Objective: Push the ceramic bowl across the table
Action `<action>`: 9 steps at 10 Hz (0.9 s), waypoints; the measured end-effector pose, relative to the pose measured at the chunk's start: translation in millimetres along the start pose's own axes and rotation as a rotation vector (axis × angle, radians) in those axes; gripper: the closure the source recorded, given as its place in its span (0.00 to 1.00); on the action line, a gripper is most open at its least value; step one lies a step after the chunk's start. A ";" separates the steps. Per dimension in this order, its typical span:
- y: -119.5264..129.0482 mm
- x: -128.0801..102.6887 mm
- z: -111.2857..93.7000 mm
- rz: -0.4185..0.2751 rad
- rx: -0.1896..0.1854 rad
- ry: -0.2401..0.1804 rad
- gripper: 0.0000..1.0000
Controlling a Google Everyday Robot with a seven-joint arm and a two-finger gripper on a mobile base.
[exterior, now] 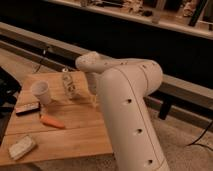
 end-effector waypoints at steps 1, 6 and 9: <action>-1.7 0.3 -0.1 0.003 -0.001 0.000 0.35; -1.6 0.4 0.0 0.003 -0.001 0.000 0.35; -1.2 0.3 0.0 0.002 -0.001 0.000 0.35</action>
